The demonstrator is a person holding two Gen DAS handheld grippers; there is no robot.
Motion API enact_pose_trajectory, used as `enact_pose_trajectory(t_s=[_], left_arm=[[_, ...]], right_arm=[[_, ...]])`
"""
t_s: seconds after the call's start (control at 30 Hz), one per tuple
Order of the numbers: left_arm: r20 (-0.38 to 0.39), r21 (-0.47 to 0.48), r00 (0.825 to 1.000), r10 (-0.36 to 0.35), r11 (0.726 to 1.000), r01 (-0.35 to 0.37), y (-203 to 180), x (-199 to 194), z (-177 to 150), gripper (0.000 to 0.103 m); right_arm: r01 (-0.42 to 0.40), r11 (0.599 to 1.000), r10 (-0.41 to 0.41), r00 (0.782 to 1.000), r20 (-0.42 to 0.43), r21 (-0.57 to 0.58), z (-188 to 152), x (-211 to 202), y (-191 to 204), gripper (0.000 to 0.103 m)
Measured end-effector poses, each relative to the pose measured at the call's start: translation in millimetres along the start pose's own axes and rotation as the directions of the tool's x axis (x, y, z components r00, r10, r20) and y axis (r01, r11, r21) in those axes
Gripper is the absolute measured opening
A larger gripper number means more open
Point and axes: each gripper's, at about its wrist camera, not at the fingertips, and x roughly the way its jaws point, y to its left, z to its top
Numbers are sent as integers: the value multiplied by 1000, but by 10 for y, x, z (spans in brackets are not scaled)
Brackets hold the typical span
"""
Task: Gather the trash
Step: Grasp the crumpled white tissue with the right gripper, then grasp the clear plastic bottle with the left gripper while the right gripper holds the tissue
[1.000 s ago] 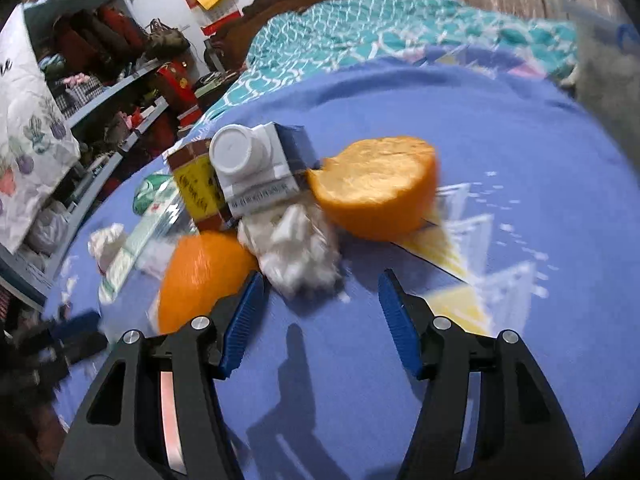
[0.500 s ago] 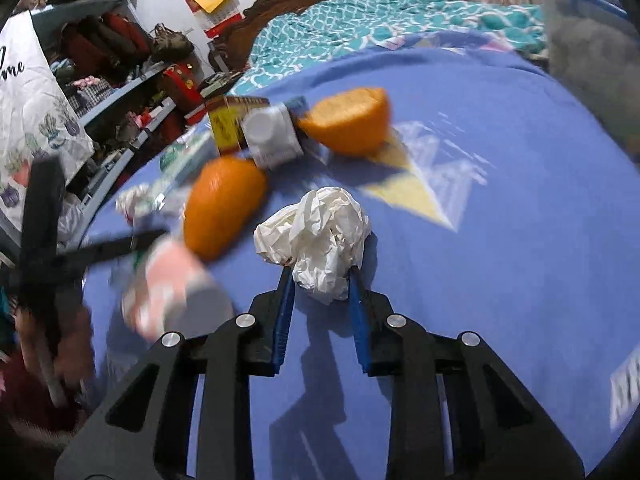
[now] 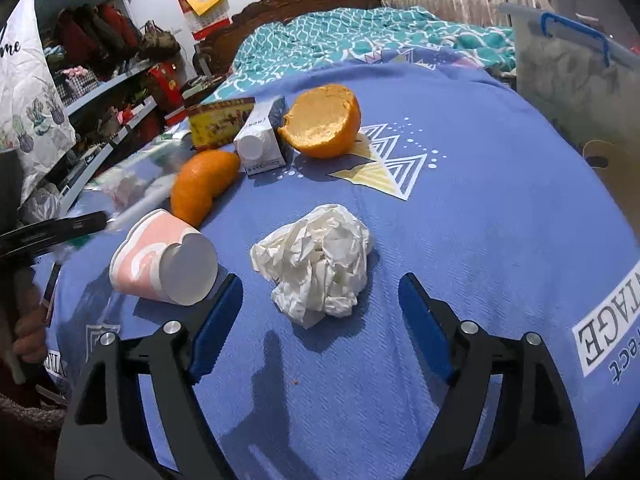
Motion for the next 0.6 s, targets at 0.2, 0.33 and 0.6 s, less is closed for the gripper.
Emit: enact_pose_trajectory(t_s=[0.2,0.33,0.6], left_arm=[[111,7,990,-84,996,84,26,-476,-14,55],[115,110,972,-205,975,193,-381,-548,16,55],[-101,341,949,-298,886,315,-1641,108,-214,55]], right_arm=[[8,999,-10,999,-35,-50,23,100,54,40],[72,997,-72,997,27,-11,-28,-76,-58,38],[181,970,-192,980,58,161,-234,-466,-728,38]])
